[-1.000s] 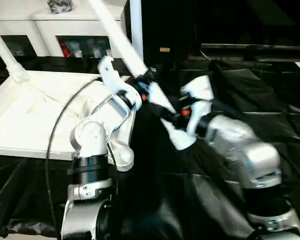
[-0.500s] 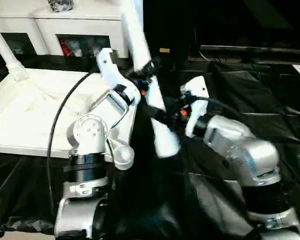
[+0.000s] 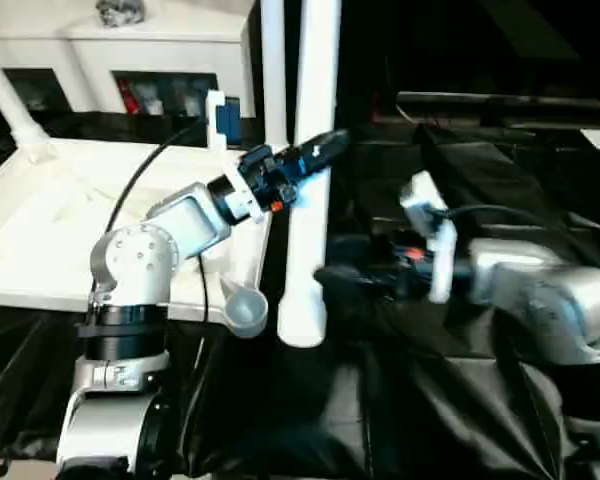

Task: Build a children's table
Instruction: Pick table leg

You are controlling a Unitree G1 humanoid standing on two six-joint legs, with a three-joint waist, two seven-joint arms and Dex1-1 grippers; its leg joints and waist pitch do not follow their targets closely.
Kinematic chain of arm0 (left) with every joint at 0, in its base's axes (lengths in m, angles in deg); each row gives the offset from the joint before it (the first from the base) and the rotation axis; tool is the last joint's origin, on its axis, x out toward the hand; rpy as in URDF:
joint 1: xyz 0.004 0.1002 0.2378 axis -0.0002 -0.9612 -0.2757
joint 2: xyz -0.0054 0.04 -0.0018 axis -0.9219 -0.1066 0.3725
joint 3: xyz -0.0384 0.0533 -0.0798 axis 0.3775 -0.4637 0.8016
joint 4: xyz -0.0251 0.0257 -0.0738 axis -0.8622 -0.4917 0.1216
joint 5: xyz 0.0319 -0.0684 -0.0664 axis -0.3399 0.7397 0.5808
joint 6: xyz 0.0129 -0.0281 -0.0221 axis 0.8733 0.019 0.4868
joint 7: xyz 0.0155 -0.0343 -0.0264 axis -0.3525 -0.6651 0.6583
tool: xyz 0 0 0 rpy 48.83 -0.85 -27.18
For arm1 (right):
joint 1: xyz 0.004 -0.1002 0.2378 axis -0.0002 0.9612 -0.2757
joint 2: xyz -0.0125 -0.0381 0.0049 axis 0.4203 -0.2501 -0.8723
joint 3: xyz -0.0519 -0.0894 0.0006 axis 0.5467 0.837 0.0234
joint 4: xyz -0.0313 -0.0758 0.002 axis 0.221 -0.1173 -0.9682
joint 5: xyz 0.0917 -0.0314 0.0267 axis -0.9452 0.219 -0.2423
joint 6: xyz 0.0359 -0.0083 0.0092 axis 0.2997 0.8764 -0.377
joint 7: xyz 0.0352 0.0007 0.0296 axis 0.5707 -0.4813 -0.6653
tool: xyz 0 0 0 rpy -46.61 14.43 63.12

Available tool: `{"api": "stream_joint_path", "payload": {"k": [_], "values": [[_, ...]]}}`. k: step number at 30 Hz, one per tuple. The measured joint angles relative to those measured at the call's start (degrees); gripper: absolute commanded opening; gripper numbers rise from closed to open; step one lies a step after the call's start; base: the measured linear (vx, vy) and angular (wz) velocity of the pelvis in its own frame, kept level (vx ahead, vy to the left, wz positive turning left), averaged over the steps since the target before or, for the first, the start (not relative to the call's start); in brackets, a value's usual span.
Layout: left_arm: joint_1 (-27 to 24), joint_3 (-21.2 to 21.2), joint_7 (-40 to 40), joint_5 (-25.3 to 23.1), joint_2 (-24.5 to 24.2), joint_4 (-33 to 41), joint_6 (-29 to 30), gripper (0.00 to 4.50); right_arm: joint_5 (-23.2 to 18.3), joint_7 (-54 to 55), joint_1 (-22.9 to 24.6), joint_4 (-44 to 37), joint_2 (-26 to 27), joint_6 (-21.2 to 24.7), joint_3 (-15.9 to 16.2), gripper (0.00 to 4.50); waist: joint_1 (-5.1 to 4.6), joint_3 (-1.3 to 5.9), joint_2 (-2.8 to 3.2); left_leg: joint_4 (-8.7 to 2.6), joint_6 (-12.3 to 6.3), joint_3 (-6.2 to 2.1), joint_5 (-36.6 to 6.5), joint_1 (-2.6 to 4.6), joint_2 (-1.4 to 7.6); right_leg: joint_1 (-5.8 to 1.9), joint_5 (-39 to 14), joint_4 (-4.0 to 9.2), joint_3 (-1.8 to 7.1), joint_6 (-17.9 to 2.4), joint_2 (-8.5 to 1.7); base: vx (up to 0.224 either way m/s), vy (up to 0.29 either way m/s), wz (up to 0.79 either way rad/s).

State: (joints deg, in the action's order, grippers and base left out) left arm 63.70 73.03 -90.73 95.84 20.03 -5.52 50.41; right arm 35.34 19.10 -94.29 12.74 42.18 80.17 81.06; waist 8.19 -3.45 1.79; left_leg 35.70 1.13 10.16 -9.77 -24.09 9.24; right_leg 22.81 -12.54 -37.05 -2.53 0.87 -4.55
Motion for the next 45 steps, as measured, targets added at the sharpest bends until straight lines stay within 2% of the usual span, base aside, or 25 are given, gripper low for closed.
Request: {"api": "stream_joint_path", "payload": {"k": [11, 12, 15, 25, 30, 32, 35, 36, 37, 41, 45], "values": [[0.0, -1.8, -2.2, 1.0, 1.7, 1.3, 0.2, 1.78, 0.2, -0.2, -0.9, 4.1, 3.3, -0.7, 3.1, 3.4, 0.0, 0.0, 0.0, 0.0, 0.05, 0.0, 0.1, 0.01, 0.01, 0.01, 0.2, -0.01, -0.01, -0.2, 0.0, 0.0, 0.0, 0.0], [-0.1, -1.8, -2.2, 1.0, 1.7, 1.5, 0.2, 1.78, 0.1, -0.2, -0.9, 4.3, 3.3, -0.7, 3.1, 3.12, 0.01, 0.0, 0.0, 0.0, 0.06, 0.0, 0.1, 0.01, 0.02, 0.0, 0.2, -0.01, -0.02, -0.2, 0.0, 0.0, 0.0, 0.0], [-0.1, -1.8, -2.2, 1.0, 1.5, 1.5, -0.1, 1.78, -0.3, -0.2, -1.0, 4.5, 3.6, -0.7, 3.1, 3.02, 0.04, 0.0, 0.0, 0.0, 0.06, 0.0, 0.1, 0.01, 0.02, 0.0, 0.2, 0.0, -0.02, -0.2, 0.0, 0.0, 0.0, 0.0], [-0.1, -1.7, -2.3, 0.9, 1.4, 1.5, -0.9, 1.78, -0.9, -0.2, -0.9, 4.1, 3.6, -0.7, 3.1, 2.13, 0.01, 0.0, 0.0, 0.0, 0.07, 0.0, 0.1, 0.01, 0.02, 0.0, 0.2, 0.0, -0.02, -0.2, 0.01, 0.0, 0.0, 0.0], [-0.1, -1.7, -2.6, 0.9, 1.4, 1.5, -1.3, 1.78, -1.0, 0.4, -0.9, 4.0, 4.0, -0.7, 2.7, 1.92, 0.0, 0.0, 0.0, 0.0, 0.07, 0.0, 0.1, 0.01, 0.03, 0.0, 0.2, 0.0, -0.03, -0.2, 0.01, 0.0, 0.0, 0.0], [-0.1, -1.5, -2.2, 0.9, 1.5, 1.5, -1.4, 2.34, -1.0, 0.9, -0.9, 4.0, 4.4, -0.7, 2.5, 1.9, -0.01, 0.01, 0.0, 0.0, 0.08, 0.0, 0.1, 0.01, 0.03, 0.0, 0.2, -0.01, -0.03, -0.2, 0.01, 0.0, 0.0, 0.0], [-0.1, -0.9, 0.2, 0.9, 3.3, 1.4, -1.5, 2.54, -0.2, 4.8, -0.9, 4.0, 5.6, -1.5, 1.5, 1.88, 0.14, 0.0, 0.0, 0.0, 0.1, 0.01, 0.2, -0.01, 0.02, -0.01, 0.2, 0.01, -0.03, -0.2, 0.01, 0.0, 0.0, 0.0], [-0.1, -0.9, 1.5, 0.3, 3.8, 1.4, -2.3, 2.85, 0.0, 6.2, -0.9, 4.0, 6.2, -1.7, 1.0, 1.88, 0.09, 0.01, 0.0, 0.0, 0.1, 0.0, 0.2, 0.0, 0.02, -0.02, 0.2, 0.01, -0.02, -0.2, 0.01, 0.0, 0.0, 0.0], [-0.1, -1.0, 2.8, -0.6, 4.1, 1.4, -3.0, 2.93, 0.3, 7.5, -0.9, 4.0, 6.6, -1.9, 0.7, 1.88, 0.02, 0.0, 0.0, 0.0, 0.1, 0.01, 0.2, 0.0, 0.02, -0.01, 0.2, 0.01, -0.02, -0.2, 0.01, 0.0, 0.0, 0.0], [0.0, -1.9, 10.8, -5.7, 5.8, 1.7, -6.2, 2.97, 3.5, 15.9, -0.9, 3.8, 10.2, -2.8, -1.0, 1.88, -0.14, 0.01, 0.01, -0.01, 0.15, 0.0, 0.2, 0.01, 0.08, 0.01, 0.3, 0.0, -0.03, -0.1, 0.05, 0.0, 0.0, 0.0], [0.0, -1.8, 22.2, -10.8, 8.9, 2.2, -7.7, 2.97, 6.1, 22.2, -0.8, 3.7, 12.3, -2.9, -1.1, 1.88, -0.15, 0.01, 0.02, -0.01, 0.16, 0.0, 0.2, 0.0, 0.08, 0.01, 0.3, 0.03, -0.03, -0.1, 0.05, 0.0, 0.0, 0.0]]}}
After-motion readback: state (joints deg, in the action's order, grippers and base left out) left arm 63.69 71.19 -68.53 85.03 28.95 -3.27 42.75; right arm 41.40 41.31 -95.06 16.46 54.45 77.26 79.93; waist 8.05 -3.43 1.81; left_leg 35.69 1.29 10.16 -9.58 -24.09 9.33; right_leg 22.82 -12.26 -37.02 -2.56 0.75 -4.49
